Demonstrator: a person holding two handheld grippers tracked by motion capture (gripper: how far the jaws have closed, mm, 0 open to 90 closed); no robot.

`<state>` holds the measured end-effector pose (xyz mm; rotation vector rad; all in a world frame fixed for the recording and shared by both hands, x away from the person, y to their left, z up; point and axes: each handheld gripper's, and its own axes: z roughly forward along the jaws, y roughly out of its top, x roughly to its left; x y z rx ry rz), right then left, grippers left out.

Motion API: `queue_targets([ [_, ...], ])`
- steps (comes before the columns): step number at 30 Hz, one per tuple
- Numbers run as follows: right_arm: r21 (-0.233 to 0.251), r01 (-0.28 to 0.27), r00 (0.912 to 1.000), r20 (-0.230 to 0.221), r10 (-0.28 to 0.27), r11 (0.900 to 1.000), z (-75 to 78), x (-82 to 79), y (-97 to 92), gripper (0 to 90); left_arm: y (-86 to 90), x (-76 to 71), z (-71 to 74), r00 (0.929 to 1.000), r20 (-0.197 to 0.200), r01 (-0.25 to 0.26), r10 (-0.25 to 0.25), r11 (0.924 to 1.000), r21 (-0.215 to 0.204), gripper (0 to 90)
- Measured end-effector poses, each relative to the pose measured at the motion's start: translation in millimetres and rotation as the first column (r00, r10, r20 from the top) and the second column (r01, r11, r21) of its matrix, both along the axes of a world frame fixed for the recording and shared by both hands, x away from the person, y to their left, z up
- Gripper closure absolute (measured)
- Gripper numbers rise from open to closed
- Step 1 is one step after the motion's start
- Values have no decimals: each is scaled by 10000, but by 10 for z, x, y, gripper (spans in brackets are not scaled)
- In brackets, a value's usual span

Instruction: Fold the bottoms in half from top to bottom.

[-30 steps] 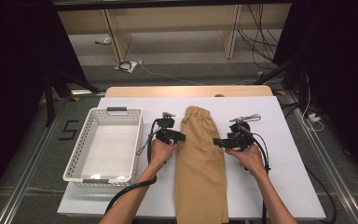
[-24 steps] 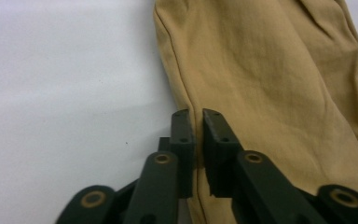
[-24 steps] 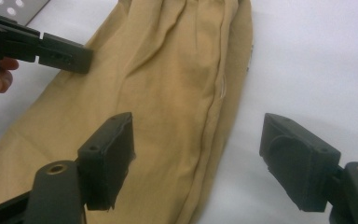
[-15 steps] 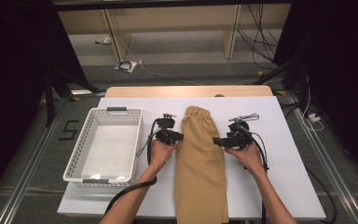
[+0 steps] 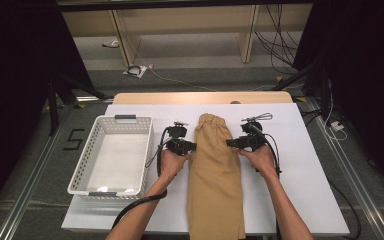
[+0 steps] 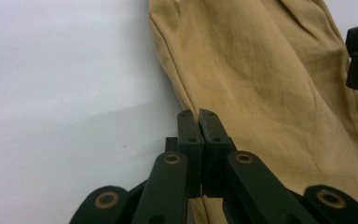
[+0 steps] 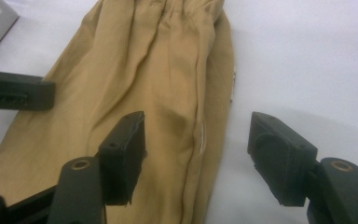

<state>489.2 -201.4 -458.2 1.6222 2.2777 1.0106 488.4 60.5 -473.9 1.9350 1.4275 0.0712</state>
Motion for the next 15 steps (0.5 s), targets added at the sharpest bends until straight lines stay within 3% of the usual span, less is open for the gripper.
queue_targets([
  [4, -276, -40, 9998, -215, 34, 9996, -26, 68, 56, 394, -2, -3, 10, 10000, 24, 37, -37, 10000, 21, 885],
  [15, -414, 112, 9960, -880, -148, 9991, -121, 216, 126, 418, 3, -2, 9, 10000, 44, 86, -86, 10000, 21, 885],
])
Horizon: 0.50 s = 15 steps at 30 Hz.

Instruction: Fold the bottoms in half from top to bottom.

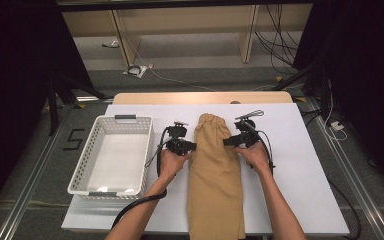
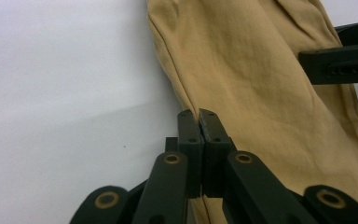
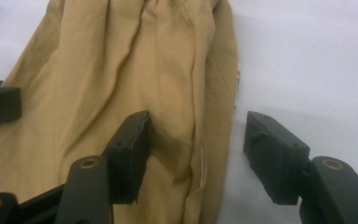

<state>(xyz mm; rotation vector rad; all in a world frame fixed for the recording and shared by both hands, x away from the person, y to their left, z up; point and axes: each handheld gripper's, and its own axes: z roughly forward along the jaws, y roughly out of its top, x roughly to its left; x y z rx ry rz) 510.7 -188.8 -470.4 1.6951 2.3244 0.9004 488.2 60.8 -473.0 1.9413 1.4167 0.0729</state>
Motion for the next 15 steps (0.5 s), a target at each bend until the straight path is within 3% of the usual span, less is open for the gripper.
queue_targets([
  [10, 139, 165, 9994, -303, -161, 9998, -5, 84, 34, 458, -2, 4, 0, 10000, -1, 46, -46, 10000, 15, 884],
  [15, 402, 325, 9983, -503, -305, 9987, -11, 88, 48, 556, -5, 3, 0, 10000, 1, 62, -62, 10000, 53, 884],
])
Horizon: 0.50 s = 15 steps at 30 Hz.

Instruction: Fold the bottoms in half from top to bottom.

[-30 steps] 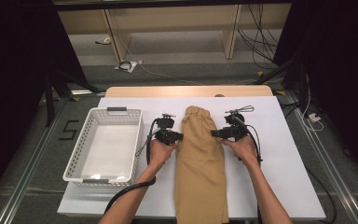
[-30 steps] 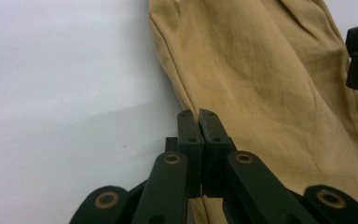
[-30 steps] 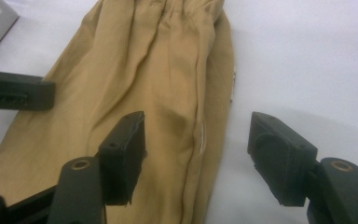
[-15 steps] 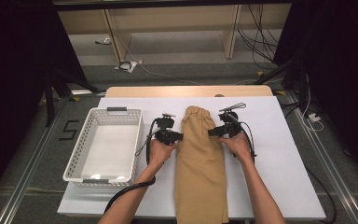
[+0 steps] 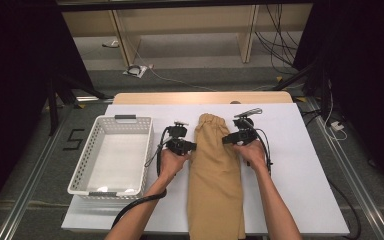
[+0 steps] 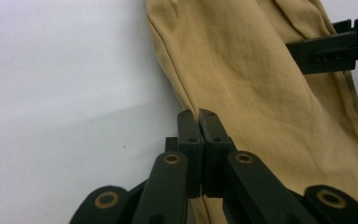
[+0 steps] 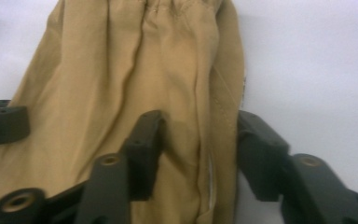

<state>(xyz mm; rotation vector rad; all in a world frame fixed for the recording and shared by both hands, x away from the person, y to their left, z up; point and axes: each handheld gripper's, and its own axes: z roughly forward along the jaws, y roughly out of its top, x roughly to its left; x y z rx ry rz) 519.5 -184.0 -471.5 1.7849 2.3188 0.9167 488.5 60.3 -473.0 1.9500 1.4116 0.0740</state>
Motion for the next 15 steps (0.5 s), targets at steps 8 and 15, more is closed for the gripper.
queue_targets([
  [8, 413, -14, 10000, -22, 15, 9991, -14, -17, -1, 799, 6, -3, 13, 10000, 18, 67, -67, 10000, 25, 884],
  [15, 272, -58, 9999, 138, 54, 9996, 40, -47, 29, 813, 7, -9, 19, 10000, 53, 71, -71, 10000, 46, 884],
])
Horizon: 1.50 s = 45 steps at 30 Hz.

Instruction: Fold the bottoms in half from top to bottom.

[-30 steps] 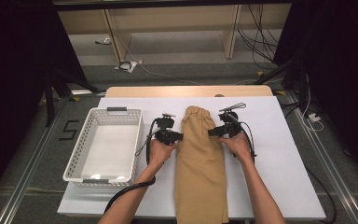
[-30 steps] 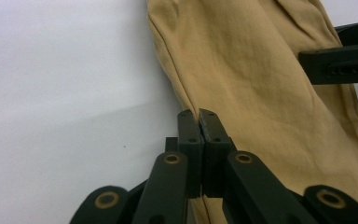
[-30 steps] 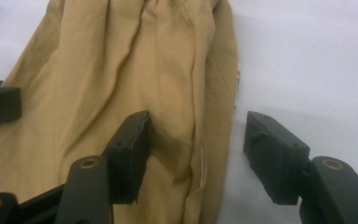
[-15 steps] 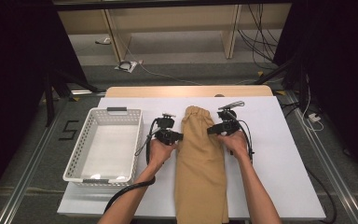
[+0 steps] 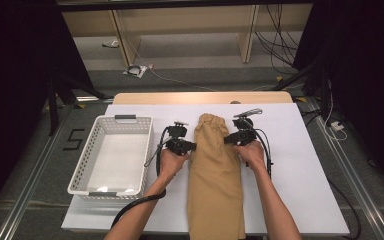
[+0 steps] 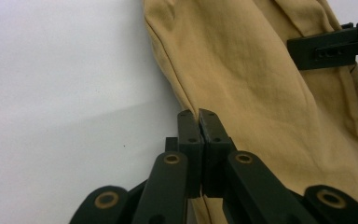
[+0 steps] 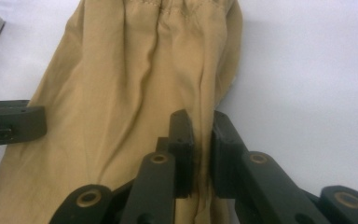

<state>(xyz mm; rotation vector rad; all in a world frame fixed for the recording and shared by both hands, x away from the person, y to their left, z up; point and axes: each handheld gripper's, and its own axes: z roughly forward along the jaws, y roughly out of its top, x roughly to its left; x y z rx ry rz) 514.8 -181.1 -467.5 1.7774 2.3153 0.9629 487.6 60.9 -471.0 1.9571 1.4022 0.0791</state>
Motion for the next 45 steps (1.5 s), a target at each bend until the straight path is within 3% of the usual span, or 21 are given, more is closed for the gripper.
queue_targets([
  [16, -178, -252, 9989, 397, 259, 9995, 79, -19, 14, 818, 13, -1, 12, 9999, 118, -19, 19, 10000, -2, 885],
  [28, -256, -430, 9957, 804, 450, 9987, 162, -11, 27, 819, 41, 9, 77, 9990, 451, -41, 43, 10000, -45, 884],
  [39, -141, -581, 9888, 1371, 595, 9982, 246, -22, 23, 819, 74, 19, 144, 9955, 947, 20, -6, 9999, -150, 885],
  [42, -43, -680, 9846, 1609, 679, 9977, 276, -20, 26, 819, 83, 36, 178, 9945, 1047, 54, -61, 10000, 70, 884],
  [45, -116, -795, 9768, 1987, 802, 9968, 313, -20, 47, 819, 105, 60, 211, 9941, 1082, -55, 58, 10000, -35, 884],
])
